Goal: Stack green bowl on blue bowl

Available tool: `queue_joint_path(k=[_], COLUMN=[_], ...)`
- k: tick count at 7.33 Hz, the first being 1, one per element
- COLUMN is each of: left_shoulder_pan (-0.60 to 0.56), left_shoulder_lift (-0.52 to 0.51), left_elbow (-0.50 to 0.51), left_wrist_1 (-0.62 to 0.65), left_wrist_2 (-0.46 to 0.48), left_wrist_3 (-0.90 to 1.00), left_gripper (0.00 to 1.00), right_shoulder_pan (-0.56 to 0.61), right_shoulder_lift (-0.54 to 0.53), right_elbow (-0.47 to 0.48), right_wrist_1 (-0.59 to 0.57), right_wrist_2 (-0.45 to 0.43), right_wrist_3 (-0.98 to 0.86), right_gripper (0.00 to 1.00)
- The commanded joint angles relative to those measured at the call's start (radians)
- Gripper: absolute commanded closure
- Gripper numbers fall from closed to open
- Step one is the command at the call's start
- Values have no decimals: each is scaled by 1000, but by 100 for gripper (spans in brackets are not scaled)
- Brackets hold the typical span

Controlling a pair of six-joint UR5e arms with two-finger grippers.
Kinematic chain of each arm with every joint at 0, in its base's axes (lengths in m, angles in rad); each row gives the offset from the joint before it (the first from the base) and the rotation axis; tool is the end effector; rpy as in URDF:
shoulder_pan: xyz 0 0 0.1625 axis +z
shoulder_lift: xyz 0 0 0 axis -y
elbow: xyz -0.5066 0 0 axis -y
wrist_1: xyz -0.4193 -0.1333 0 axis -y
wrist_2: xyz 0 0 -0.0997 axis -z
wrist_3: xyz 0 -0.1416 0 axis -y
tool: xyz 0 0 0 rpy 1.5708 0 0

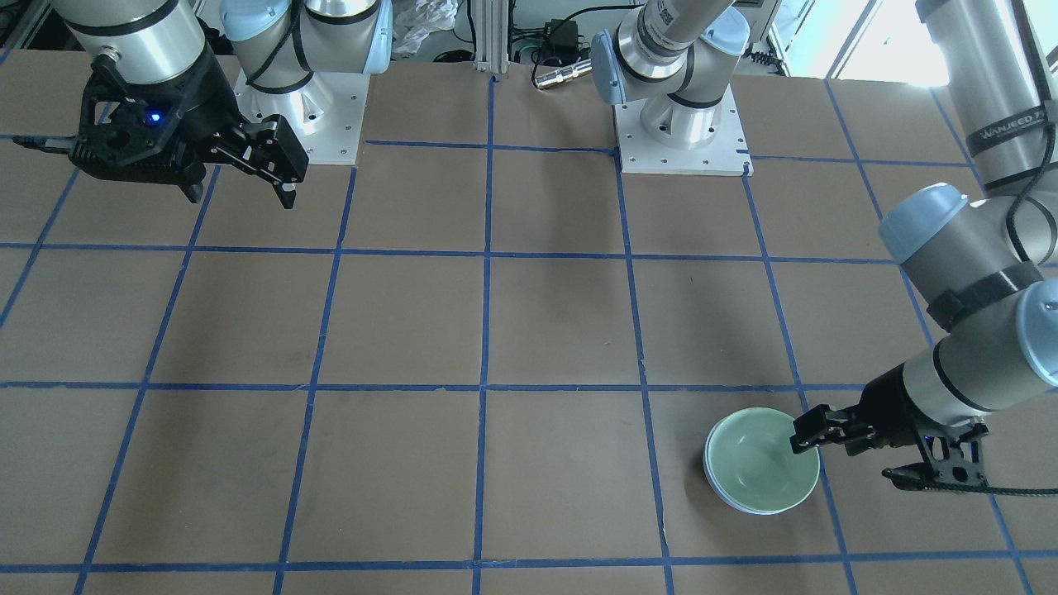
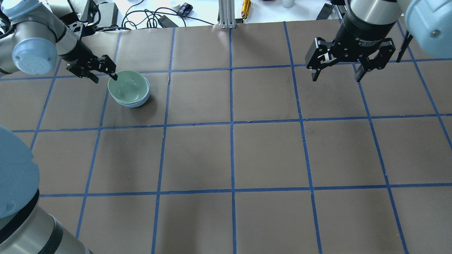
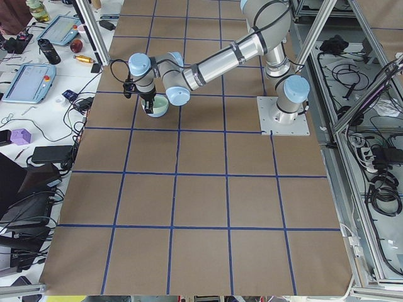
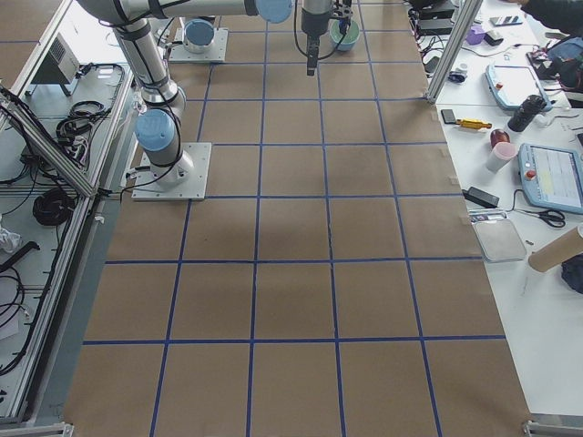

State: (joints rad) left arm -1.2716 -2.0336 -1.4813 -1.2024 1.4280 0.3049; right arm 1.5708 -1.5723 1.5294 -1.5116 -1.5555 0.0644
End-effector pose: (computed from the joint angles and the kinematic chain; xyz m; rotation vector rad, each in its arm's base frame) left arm 0.0643 -0.7290 0.3222 -0.0080 -3.0033 0.0569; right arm 0.1355 -0.5155 0.5439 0.1009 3.1251 0.0262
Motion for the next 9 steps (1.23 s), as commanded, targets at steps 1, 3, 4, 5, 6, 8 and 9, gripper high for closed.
queue_joint_path(k=[1,3,4,5,6,8,9], left_shoulder_pan=[-95,-203,-263,-314,-328,-319,-313], left_shoulder_lift=[113,228,287,332,366,400,406], left_elbow=[6,0,0,0,1,1,0], left_wrist_1=[-78,-124,-178,-228,-285,-365,-365], left_wrist_2=[58,107,108,111,114,147,149], left_wrist_3=[-111,-220,-306,-373,-398,-397,-389], left_gripper=[5,3,0,0,0,0,0], right_shoulder_pan=[0,0,0,0,0,0,0], right_shoulder_lift=[0,0,0,0,0,0,0], right_elbow=[2,0,0,0,0,0,0], right_wrist_1=[1,1,1,1,-1,1,1], right_wrist_2=[0,0,0,0,0,0,0], right_wrist_3=[0,0,0,0,0,0,0], right_gripper=[0,0,0,0,0,0,0])
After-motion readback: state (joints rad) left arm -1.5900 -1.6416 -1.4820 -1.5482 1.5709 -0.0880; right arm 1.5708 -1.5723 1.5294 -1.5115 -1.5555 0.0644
